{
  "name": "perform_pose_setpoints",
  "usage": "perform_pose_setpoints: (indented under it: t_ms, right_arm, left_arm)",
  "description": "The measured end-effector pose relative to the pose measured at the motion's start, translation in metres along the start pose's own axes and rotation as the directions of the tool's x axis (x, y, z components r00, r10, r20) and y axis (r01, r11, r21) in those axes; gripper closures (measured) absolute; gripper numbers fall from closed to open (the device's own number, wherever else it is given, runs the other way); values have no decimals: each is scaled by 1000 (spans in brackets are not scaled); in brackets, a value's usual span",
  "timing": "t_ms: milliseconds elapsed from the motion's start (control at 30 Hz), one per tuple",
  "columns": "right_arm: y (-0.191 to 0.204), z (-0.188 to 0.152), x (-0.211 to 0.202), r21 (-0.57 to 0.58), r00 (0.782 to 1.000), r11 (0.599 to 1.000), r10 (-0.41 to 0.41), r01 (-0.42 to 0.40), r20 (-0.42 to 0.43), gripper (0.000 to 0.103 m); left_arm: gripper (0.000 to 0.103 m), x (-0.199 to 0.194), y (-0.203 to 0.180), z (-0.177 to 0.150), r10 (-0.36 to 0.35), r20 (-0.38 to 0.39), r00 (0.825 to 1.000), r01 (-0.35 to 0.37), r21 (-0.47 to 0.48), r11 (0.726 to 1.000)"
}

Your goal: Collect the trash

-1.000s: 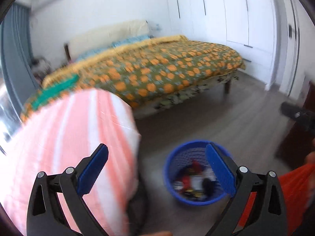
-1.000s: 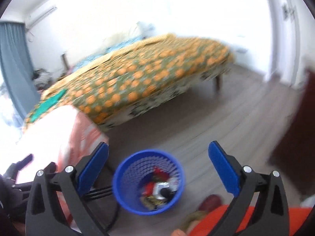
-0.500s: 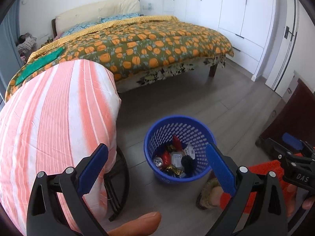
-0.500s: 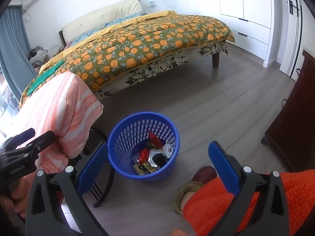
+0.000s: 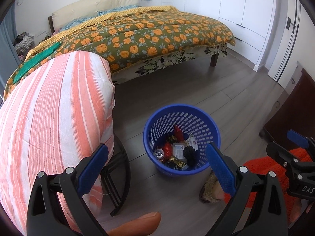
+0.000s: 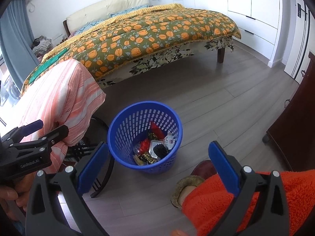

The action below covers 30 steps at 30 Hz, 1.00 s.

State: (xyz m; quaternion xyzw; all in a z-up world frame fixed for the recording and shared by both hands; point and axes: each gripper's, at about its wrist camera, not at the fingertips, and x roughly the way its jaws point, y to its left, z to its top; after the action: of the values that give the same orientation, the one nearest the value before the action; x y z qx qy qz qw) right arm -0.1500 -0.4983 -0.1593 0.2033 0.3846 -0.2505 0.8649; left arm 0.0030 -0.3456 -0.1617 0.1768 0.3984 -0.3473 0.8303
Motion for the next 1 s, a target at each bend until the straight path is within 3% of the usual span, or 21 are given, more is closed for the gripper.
perform_pose_setpoints:
  t_ms: [1000]
  right_arm:
    - [7,-3,6,-25,1000,1000,1,-2,-22,5]
  left_arm:
    - [5,7,4,-4,12,-15,1000,-12,3,1000]
